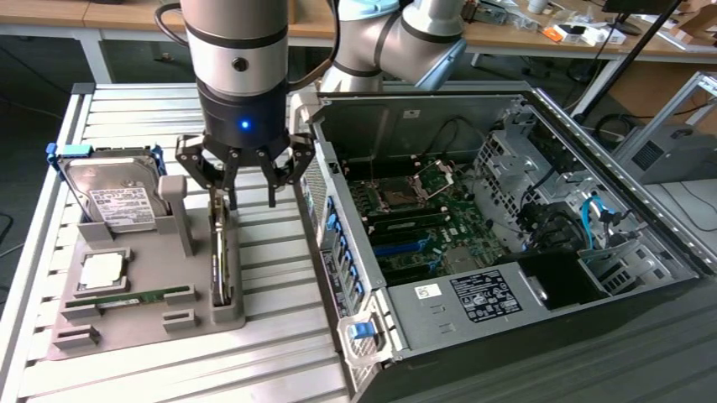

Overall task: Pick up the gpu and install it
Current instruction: 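Pick up the gpu and move the gpu toward the slot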

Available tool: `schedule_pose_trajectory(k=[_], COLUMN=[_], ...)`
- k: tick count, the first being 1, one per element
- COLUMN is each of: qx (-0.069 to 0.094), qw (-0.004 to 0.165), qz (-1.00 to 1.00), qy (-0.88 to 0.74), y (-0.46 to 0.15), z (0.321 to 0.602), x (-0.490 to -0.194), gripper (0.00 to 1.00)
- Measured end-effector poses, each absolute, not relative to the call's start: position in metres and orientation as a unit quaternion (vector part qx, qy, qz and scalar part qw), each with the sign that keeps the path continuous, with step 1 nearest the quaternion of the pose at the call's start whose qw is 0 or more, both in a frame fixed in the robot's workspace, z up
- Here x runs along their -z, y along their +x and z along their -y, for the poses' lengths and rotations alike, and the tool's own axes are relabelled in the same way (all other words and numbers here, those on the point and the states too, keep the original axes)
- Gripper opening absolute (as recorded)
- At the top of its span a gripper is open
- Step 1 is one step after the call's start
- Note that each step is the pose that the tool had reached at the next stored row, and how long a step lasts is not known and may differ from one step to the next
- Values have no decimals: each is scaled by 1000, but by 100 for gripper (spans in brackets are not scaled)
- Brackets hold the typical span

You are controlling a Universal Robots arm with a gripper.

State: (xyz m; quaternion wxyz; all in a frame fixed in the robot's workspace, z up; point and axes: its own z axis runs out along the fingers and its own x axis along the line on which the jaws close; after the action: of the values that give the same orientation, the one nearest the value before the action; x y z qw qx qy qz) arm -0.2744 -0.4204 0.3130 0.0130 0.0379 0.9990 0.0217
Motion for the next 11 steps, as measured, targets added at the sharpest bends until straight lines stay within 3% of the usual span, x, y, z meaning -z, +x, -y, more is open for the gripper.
schedule_pose_trajectory(k=[11], qx=[-22], qw=[13], qz=[-999], qy=[38], y=[-274], z=[421], x=[-308], gripper=[50])
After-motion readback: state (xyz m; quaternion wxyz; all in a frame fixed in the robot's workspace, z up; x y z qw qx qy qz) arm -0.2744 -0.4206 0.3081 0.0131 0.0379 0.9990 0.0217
